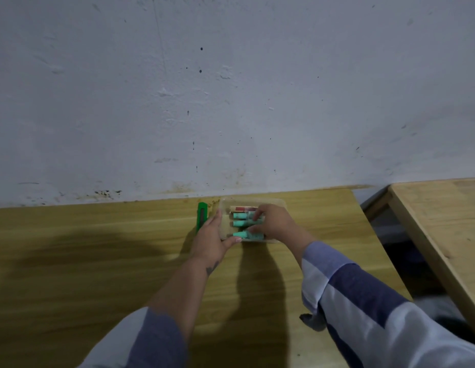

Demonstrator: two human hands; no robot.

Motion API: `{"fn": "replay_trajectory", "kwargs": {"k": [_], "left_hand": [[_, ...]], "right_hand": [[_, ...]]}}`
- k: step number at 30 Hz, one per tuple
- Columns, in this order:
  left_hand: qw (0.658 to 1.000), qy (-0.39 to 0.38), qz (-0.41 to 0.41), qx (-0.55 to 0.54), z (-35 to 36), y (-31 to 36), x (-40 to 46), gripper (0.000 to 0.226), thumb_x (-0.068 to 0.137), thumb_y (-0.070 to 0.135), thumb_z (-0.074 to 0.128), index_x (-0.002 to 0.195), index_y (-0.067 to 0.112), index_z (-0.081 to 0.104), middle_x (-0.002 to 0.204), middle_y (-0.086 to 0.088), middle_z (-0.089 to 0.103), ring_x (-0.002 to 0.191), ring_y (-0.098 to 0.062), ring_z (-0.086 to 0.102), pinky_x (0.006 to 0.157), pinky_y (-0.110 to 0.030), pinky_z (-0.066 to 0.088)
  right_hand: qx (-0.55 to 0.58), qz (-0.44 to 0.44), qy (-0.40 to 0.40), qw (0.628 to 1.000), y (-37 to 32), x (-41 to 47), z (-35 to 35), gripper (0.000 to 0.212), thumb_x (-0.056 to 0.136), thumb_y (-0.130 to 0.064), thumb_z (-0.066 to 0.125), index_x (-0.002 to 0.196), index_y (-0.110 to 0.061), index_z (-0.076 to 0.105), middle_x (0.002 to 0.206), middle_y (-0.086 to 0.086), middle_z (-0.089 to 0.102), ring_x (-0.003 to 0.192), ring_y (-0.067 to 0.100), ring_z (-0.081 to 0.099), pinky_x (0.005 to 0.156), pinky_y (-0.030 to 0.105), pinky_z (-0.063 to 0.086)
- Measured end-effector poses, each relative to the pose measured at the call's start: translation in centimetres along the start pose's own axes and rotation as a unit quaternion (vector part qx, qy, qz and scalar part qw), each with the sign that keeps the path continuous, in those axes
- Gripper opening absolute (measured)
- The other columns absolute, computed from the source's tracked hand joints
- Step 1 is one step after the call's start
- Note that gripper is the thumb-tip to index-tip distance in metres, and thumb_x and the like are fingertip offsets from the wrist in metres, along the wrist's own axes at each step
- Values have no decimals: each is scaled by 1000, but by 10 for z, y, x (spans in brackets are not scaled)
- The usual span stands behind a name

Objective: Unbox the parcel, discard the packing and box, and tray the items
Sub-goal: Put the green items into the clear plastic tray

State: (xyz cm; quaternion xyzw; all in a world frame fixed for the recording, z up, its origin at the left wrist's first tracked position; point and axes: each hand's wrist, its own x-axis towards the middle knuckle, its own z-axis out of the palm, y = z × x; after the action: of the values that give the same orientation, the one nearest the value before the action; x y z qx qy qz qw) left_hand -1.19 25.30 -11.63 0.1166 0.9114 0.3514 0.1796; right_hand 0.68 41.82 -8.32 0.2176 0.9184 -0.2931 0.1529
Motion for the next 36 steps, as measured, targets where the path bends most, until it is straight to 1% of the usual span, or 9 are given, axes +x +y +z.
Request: {"fn": "replay_trajectory", "kwargs": {"k": [6,8,12,14,17,22,31,34,36], "left_hand": [[1000,-8,-6,-8,1,0,0,93,79,37,74,151,22,17,153,0,34,136,-22,38,110,-37,37],[1000,-9,-8,-12,2,0,0,93,79,36,73,151,22,17,152,0,36,134,-22,40,108,-37,39],[1000,-11,-7,-13,2,0,0,91,80,36,73,151,22,17,151,0,36,133,-22,41,107,-36,39],[1000,-11,-10,-8,2,-1,0,91,80,37,72,152,24,16,151,1,37,133,-22,42,108,-39,40],[1000,-16,-11,-14,2,-1,-1,92,80,39,72,151,25,16,151,1,36,131,-22,44,108,-41,40],[1000,-9,-3,-19,1,-3,-1,92,80,35,73,151,26,15,150,1,39,130,-21,45,107,-36,41],[999,-15,19,-34,-6,5,-8,97,81,34,73,152,30,7,151,1,35,132,-21,42,106,-35,39],[996,34,79,-31,-26,4,-28,80,83,36,70,148,30,24,144,17,33,131,-8,36,102,-23,32],[993,33,101,-45,-37,-16,-56,47,85,30,69,124,47,51,122,29,49,114,2,50,90,-10,39]], "right_hand": [[9,8,-1,1000,2,-6,3,32,75,-18,78,106,-13,72,116,6,66,103,20,62,80,22,43],[2,4,6,1000,3,-6,6,25,75,-14,77,100,-12,73,112,4,67,96,19,61,80,22,44],[-1,4,16,1000,5,-7,10,15,80,-12,72,95,-9,74,111,8,68,103,21,62,90,26,48],[14,8,23,1000,6,-7,8,17,82,-17,70,97,-9,73,107,8,69,101,21,63,87,27,48],[66,62,101,991,11,-3,3,11,86,-20,66,94,-12,66,100,9,68,91,22,63,74,26,47],[110,99,77,986,2,4,19,32,88,-17,63,119,-9,63,119,13,66,107,27,63,89,32,52],[84,66,96,990,0,-6,23,35,89,-16,59,124,-10,58,119,12,66,106,26,63,84,28,48],[114,-33,185,976,3,-35,24,31,89,-13,56,120,-14,61,116,6,66,101,20,63,87,30,49],[137,-95,193,967,16,-75,40,29,88,-13,58,111,-28,64,110,-9,66,93,6,62,85,26,52]]}}
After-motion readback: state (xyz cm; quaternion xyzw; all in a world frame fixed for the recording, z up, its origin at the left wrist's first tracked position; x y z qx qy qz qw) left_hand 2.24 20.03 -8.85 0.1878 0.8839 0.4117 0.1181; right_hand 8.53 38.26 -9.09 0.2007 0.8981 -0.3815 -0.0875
